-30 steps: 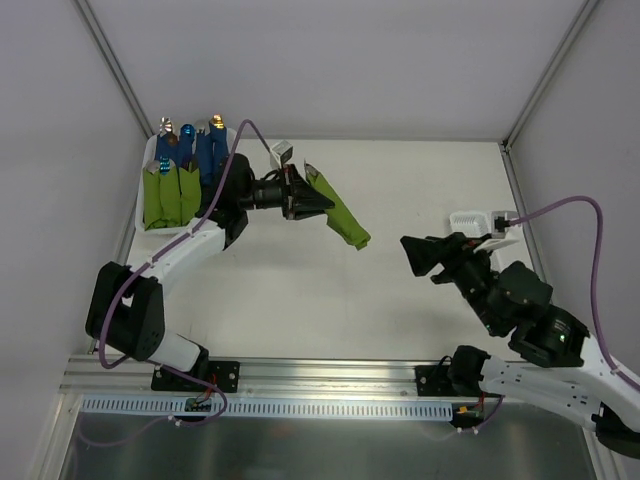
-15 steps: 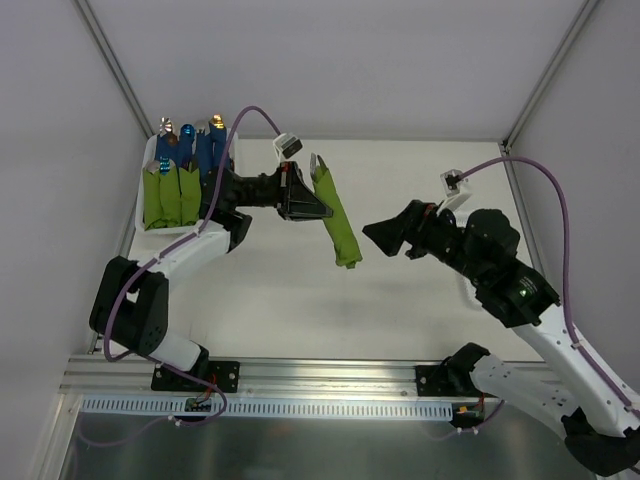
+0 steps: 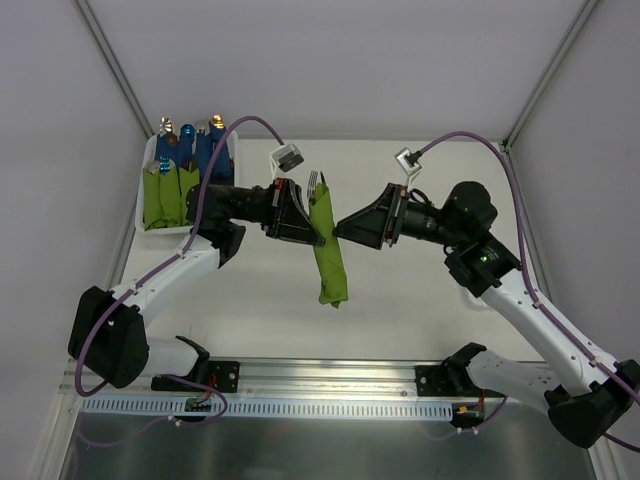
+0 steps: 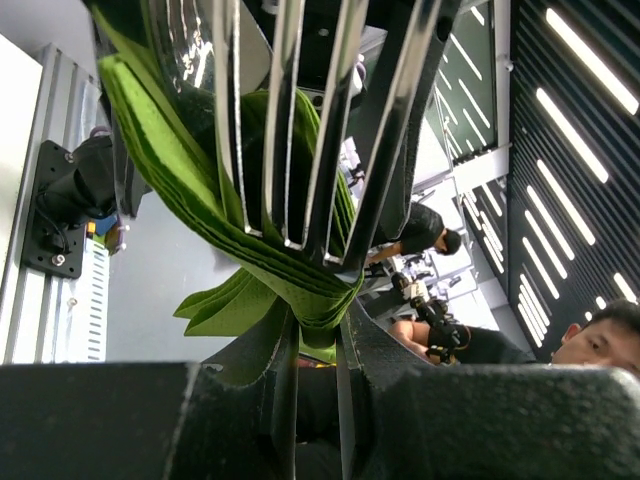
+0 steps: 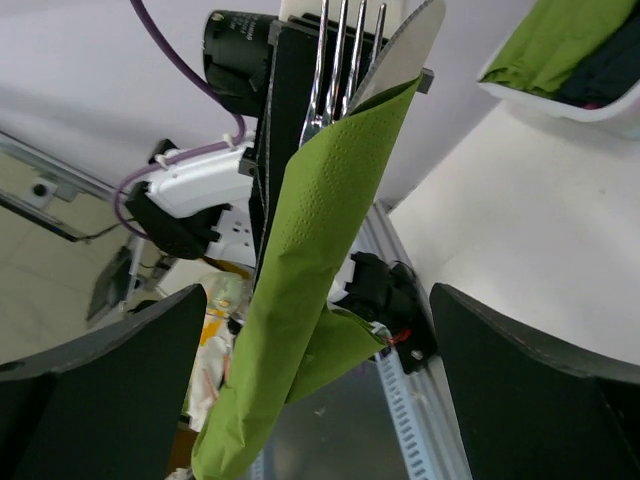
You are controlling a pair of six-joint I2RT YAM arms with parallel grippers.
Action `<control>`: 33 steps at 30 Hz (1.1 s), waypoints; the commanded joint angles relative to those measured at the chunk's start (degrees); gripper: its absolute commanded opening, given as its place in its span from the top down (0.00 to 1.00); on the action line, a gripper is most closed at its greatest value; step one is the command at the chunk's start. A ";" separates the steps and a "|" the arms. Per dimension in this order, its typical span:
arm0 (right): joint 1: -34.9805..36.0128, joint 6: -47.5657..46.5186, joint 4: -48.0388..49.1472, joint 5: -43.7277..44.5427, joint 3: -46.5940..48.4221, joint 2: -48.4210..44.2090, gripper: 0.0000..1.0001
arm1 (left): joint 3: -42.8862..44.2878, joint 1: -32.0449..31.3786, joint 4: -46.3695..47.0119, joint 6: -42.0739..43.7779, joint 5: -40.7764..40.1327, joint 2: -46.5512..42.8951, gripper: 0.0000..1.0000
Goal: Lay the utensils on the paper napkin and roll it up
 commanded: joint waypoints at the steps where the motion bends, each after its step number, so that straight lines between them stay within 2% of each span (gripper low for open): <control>1: -0.41 9.41 14.18 -7.18 -1.29 0.51 0.01 | 1.83 -0.51 29.30 0.01 -1.62 -3.04 1.00; 5: -0.33 15.31 23.84 -8.32 -3.58 1.92 0.01 | 2.62 -0.51 29.30 0.98 -3.03 -3.04 1.00; 14: -0.24 23.32 35.36 -8.33 -8.49 7.36 0.01 | 5.26 -0.51 29.30 0.71 -4.96 -1.37 1.00; 19: -0.24 25.59 38.35 -7.27 -11.23 8.42 0.01 | 6.05 -0.51 29.30 0.36 -5.66 -0.23 1.00; 26: 1.16 38.34 58.55 -6.39 -12.46 12.29 0.01 | 5.87 1.42 29.30 -0.34 -7.77 1.88 1.00; 33: 4.07 41.25 62.70 -5.08 -12.98 14.04 0.01 | 5.96 2.56 29.30 -0.43 -8.83 2.76 1.00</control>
